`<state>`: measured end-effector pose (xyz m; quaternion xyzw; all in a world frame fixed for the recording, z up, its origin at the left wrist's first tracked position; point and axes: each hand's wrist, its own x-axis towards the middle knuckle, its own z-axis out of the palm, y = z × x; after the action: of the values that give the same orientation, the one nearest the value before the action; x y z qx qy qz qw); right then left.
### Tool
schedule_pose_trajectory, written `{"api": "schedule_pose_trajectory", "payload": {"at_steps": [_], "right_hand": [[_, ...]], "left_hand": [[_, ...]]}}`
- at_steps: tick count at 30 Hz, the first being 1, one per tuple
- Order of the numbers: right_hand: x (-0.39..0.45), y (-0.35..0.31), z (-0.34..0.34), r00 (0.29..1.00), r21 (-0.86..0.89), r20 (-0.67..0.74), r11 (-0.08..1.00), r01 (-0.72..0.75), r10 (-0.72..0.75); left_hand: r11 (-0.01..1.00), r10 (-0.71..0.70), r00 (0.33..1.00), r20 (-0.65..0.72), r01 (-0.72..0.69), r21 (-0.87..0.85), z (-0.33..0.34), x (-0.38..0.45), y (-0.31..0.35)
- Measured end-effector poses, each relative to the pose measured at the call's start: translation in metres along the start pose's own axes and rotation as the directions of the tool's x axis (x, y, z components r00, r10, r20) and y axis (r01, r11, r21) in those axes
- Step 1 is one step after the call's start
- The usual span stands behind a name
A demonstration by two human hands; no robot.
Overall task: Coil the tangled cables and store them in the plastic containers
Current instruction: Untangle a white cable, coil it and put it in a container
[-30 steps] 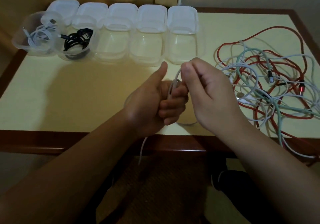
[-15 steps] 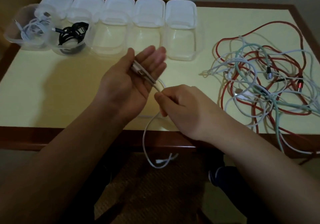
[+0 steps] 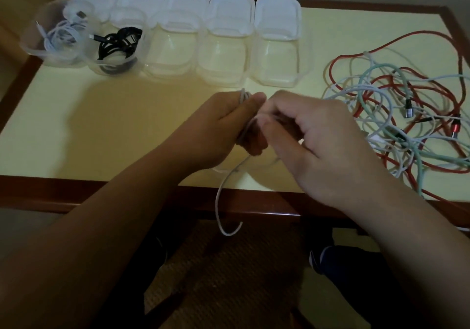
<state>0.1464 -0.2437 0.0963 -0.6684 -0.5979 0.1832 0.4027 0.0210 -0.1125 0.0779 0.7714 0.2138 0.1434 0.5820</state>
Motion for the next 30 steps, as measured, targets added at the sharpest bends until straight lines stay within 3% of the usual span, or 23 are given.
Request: {"api": "schedule_pose_trajectory", "payload": {"at_steps": [3, 5, 9, 12, 15, 17, 19, 21, 26, 30], "right_hand": [[0.003, 0.006, 0.000, 0.987, -0.022, -0.150, 0.998, 0.050, -0.053], [0.006, 0.013, 0.001, 0.973, 0.075, -0.229, 0.997, -0.012, 0.029], [0.012, 0.025, 0.002, 0.957, 0.340, -0.188, 0.929, -0.145, 0.219], [0.018, 0.035, 0.020, 0.933, 0.526, -0.111, 0.817, -0.237, 0.342], [0.022, 0.039, 0.042, 0.918, 0.567, -0.023, 0.762, -0.314, 0.395], [0.020, 0.038, 0.048, 0.899, 0.499, 0.070, 0.765, -0.406, 0.432], [0.016, 0.034, 0.052, 0.887, 0.428, 0.168, 0.779, -0.459, 0.430], [0.013, 0.027, 0.050, 0.870, 0.370, 0.218, 0.788, -0.492, 0.442], [0.012, 0.005, 0.033, 0.825, 0.222, 0.330, 0.812, -0.540, 0.459], [0.008, -0.011, 0.021, 0.896, 0.062, 0.211, 0.910, -0.411, 0.390]], "left_hand": [[0.989, -0.126, 0.990, 0.056, 0.130, -0.069, 0.004, 0.000, 0.008], [0.948, -0.206, 0.970, 0.131, 0.231, -0.220, 0.009, 0.000, 0.012], [0.829, -0.277, 0.911, 0.304, 0.387, -0.405, 0.008, -0.001, 0.008], [0.665, -0.222, 0.882, 0.415, 0.448, -0.597, 0.004, -0.005, 0.012], [0.417, -0.175, 0.923, 0.342, 0.384, -0.824, 0.005, -0.005, 0.013], [0.252, -0.190, 0.955, 0.226, 0.270, -0.929, 0.003, -0.003, 0.010], [0.171, -0.237, 0.966, 0.101, 0.144, -0.975, 0.000, 0.000, 0.006], [0.203, -0.301, 0.954, -0.006, 0.058, -0.977, -0.001, 0.002, 0.004], [0.489, -0.307, 0.929, -0.208, -0.033, -0.871, 0.000, 0.006, 0.001], [0.827, -0.154, 0.947, -0.282, -0.033, -0.562, 0.001, 0.005, -0.003]]}}
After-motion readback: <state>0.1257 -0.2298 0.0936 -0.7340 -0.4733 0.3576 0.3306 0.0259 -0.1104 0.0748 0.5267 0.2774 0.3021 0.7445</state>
